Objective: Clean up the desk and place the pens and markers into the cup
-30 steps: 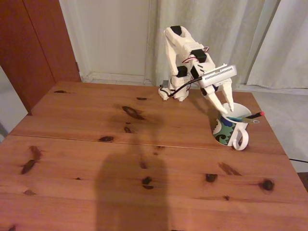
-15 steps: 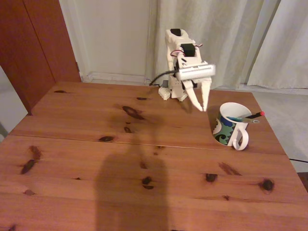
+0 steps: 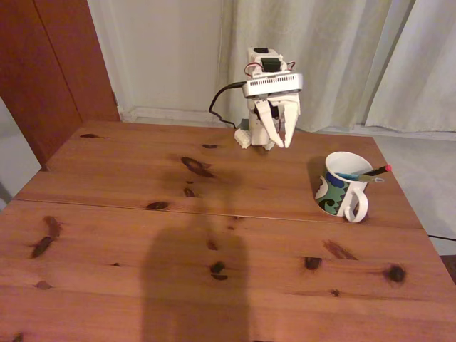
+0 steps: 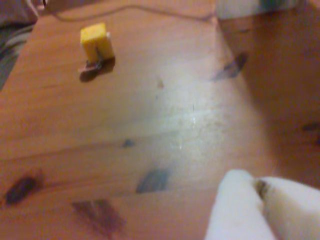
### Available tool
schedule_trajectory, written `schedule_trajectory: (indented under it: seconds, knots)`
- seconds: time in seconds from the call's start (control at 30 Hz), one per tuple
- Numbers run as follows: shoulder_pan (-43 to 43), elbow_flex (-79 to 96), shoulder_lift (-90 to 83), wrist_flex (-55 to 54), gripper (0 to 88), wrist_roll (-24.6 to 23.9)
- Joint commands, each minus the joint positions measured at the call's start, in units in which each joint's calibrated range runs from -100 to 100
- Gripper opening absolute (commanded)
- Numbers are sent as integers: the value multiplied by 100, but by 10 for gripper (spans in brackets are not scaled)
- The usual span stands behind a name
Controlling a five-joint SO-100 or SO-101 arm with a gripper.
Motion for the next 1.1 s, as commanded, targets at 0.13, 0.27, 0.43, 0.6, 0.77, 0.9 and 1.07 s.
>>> schedule_trajectory:
  seconds: [0.13, 0.27, 0.43, 0.6, 0.77, 0.9, 1.07]
  knots:
    - [257, -20, -442, 20, 8, 29]
    - [281, -20, -376, 46, 8, 50]
    - [482, 251, -368, 97, 8, 338]
    - [442, 665, -368, 106, 8, 594]
    - [474, 756, -368, 183, 8, 474]
    - [442, 485, -368, 1302, 8, 521]
    - [434, 124, -376, 2248, 8, 495]
